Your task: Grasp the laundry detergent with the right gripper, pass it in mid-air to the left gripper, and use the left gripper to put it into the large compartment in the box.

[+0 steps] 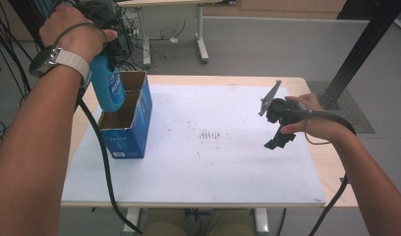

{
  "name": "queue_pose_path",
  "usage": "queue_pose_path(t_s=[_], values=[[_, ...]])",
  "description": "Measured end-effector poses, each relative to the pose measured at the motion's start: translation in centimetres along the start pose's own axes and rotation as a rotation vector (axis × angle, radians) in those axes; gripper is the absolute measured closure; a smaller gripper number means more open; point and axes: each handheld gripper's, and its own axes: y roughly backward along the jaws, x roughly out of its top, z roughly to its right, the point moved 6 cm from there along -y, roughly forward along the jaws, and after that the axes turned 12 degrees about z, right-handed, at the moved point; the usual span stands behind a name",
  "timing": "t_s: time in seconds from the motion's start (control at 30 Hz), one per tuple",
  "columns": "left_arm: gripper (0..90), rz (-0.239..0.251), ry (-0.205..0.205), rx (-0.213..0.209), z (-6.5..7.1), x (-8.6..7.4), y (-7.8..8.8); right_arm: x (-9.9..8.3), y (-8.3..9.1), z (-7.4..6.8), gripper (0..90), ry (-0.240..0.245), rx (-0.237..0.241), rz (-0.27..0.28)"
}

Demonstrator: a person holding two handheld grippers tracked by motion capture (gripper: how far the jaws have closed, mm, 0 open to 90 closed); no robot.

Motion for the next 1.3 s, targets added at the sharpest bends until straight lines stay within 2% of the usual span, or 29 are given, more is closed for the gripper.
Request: queue_pose_path(t_s=[0.5,1.0,1.3], values=[[37.8,0.009,-0.010,-0.020,-0.4,-0.6,-2.7,-0.3,-0.4,-0.1,6.9,-0.006,0.005,-0.012],[37.8,0.023,-0.019,-0.027,-0.1,-0.5,-4.4,-0.4,-0.6,-0.1,6.9,-0.010,0.007,-0.012],[37.8,0.023,-0.018,-0.038,0.2,-0.9,-6.5,-0.5,-0.8,-0.1,6.9,-0.014,0.011,-0.011]])
